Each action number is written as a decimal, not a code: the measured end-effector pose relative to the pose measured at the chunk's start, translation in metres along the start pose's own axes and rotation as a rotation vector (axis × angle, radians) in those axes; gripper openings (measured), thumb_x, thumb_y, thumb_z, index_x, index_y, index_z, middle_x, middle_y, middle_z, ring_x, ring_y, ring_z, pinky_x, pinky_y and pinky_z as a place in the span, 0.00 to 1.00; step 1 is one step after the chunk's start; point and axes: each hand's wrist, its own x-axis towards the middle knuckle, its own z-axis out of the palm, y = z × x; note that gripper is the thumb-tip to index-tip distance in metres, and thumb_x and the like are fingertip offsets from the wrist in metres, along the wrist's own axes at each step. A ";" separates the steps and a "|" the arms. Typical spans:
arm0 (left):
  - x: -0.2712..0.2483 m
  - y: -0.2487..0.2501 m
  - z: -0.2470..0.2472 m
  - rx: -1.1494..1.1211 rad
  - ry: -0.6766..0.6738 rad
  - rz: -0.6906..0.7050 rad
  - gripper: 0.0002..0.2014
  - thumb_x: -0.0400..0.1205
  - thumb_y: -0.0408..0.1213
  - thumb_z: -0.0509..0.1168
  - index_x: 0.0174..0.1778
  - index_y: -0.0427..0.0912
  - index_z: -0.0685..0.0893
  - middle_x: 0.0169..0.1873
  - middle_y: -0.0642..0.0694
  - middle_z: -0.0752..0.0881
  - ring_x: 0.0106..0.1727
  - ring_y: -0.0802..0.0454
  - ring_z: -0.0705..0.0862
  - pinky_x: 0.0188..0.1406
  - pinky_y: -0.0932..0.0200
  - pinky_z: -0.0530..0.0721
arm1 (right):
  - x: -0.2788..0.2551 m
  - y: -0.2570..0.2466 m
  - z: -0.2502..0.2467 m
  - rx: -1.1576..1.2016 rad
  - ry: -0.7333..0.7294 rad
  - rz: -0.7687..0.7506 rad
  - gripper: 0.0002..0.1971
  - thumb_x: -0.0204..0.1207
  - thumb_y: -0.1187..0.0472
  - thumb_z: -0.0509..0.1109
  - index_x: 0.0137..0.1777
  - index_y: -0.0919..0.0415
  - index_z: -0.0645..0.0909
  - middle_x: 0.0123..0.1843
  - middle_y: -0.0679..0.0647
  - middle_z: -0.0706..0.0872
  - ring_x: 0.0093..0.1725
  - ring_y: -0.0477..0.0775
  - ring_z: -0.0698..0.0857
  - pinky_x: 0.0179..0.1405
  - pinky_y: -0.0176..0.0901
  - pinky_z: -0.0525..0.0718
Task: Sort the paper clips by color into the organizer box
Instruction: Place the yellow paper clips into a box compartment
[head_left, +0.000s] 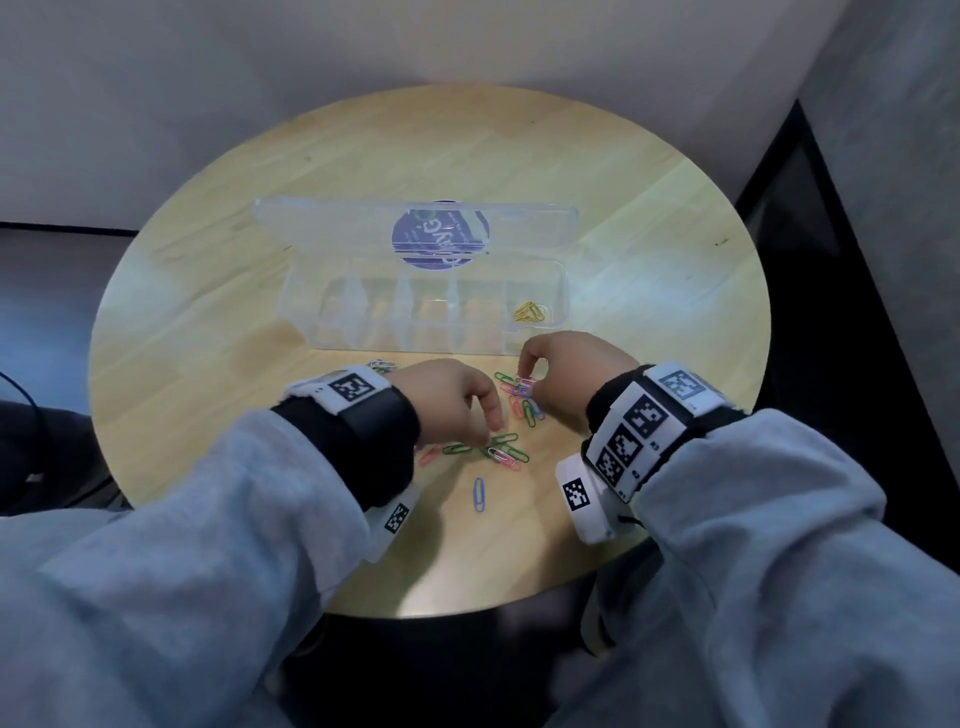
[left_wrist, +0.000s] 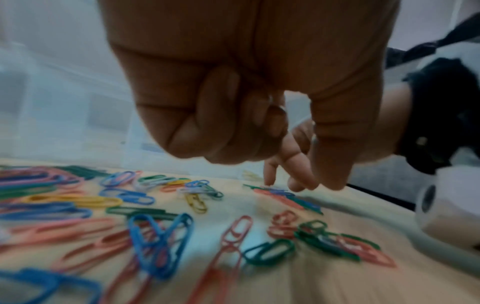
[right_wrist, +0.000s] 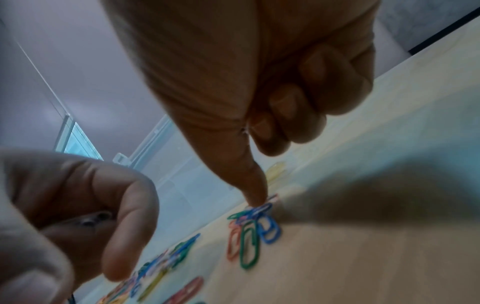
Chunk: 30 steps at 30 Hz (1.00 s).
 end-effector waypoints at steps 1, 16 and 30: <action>0.001 0.003 0.003 0.049 0.006 0.013 0.05 0.72 0.41 0.71 0.40 0.56 0.83 0.24 0.54 0.74 0.25 0.58 0.73 0.26 0.62 0.68 | 0.000 0.000 0.001 -0.007 0.005 0.004 0.11 0.76 0.66 0.64 0.55 0.53 0.80 0.45 0.48 0.76 0.43 0.51 0.76 0.25 0.35 0.66; 0.011 0.005 0.022 0.272 0.037 0.085 0.04 0.72 0.41 0.69 0.37 0.53 0.81 0.28 0.56 0.76 0.38 0.53 0.77 0.34 0.63 0.70 | 0.001 0.010 0.003 -0.013 -0.034 0.039 0.01 0.76 0.61 0.68 0.43 0.56 0.79 0.42 0.51 0.82 0.46 0.53 0.80 0.36 0.39 0.74; 0.004 -0.002 0.012 -0.012 -0.023 -0.004 0.06 0.71 0.36 0.68 0.30 0.49 0.80 0.24 0.53 0.80 0.23 0.55 0.76 0.24 0.68 0.74 | -0.009 0.011 -0.001 0.036 -0.129 0.046 0.05 0.75 0.68 0.64 0.45 0.58 0.80 0.34 0.51 0.81 0.25 0.46 0.73 0.22 0.35 0.70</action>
